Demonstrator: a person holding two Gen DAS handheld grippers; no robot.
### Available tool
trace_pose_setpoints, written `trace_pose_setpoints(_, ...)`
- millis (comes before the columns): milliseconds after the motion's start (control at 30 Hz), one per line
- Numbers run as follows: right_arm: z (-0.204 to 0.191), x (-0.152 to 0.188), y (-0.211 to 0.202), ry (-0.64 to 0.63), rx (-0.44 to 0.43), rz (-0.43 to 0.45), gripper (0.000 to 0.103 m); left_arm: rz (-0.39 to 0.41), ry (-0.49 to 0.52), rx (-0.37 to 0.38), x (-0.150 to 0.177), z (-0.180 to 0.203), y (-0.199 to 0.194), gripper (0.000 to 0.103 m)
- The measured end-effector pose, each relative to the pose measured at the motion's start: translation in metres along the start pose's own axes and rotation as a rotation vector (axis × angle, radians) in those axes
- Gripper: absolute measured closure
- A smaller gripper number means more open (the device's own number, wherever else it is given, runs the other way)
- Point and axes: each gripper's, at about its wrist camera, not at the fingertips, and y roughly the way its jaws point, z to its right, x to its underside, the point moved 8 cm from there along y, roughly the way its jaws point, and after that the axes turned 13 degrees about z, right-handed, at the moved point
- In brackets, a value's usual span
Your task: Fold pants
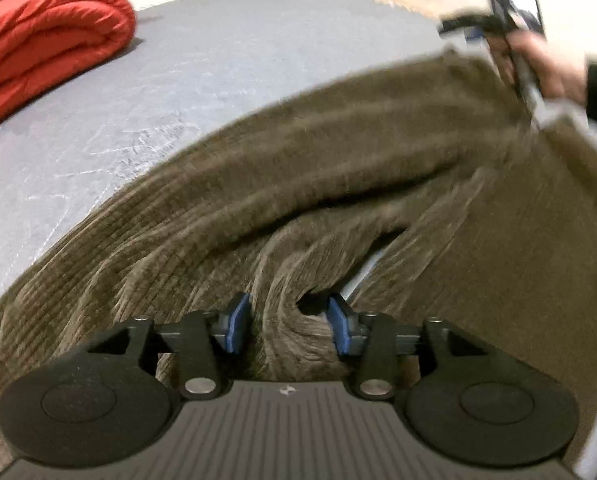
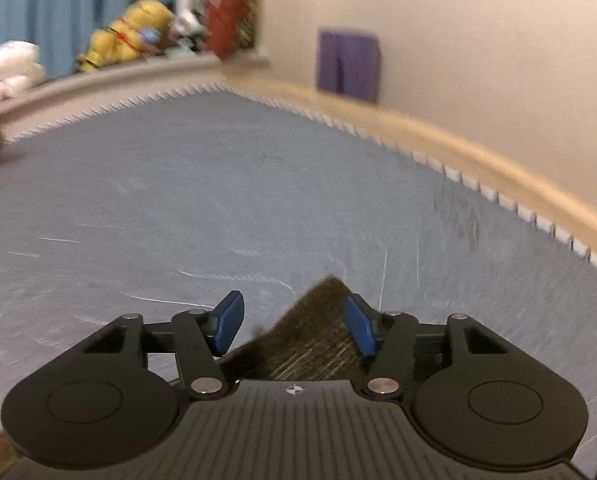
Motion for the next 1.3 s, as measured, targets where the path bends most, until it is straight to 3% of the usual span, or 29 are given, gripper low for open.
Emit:
trace_pose_setpoints(133,-0.021,-0.021,-0.066,-0.023,-0.125,0.049,0.043,0.09,-0.106,0.006,-0.018,-0.017,-0.021,0.057)
trace_pose_setpoints(200,-0.032,-0.033,-0.1,-0.03,-0.183,0.057,0.041,0.065,-0.148,0.006,-0.01,-0.026,-0.017,0.069)
trace_pose_setpoints(267,-0.042,-0.044,-0.135,-0.038,-0.238,0.051,0.036,-0.014,-0.148,-0.019,0.011,-0.033,-0.003,0.066)
trace_pose_setpoints(400,-0.065,-0.065,-0.214,-0.049,-0.377,0.033,0.031,0.004,-0.23,-0.037,0.003,-0.037,-0.022,0.066)
trace_pose_setpoints(533,-0.088,-0.068,-0.301,-0.093,-0.553,0.028,0.025,0.076,-0.191,-0.07,-0.006,-0.029,-0.06,0.066)
trace_pose_setpoints(600,-0.1,-0.062,-0.344,-0.116,-0.628,0.036,0.022,0.109,-0.197,-0.088,-0.006,-0.029,-0.081,0.066)
trace_pose_setpoints(767,-0.119,-0.048,-0.436,-0.122,-0.752,0.069,0.022,0.178,-0.236,-0.233,0.007,-0.06,-0.143,0.066)
trace_pose_setpoints(933,-0.151,-0.023,-0.484,-0.129,-0.878,0.044,0.022,0.195,-0.357,-0.382,0.027,-0.123,-0.199,0.066)
trace_pose_setpoints(1033,-0.177,0.003,-0.499,-0.133,-0.896,-0.006,0.023,0.253,-0.418,-0.467,0.044,-0.167,-0.224,0.066)
trace_pose_setpoints(1100,-0.197,0.028,-0.504,-0.141,-0.915,-0.048,0.025,0.254,-0.5,-0.475,0.068,-0.193,-0.228,0.066)
trace_pose_setpoints(1200,-0.22,0.066,-0.519,-0.226,-0.971,-0.151,0.033,0.187,-0.615,-0.472,0.097,-0.224,-0.212,0.066)
trace_pose_setpoints(1300,-0.237,0.086,-0.543,-0.327,-1.076,-0.16,0.034,0.145,-0.672,-0.456,0.113,-0.244,-0.194,0.066)
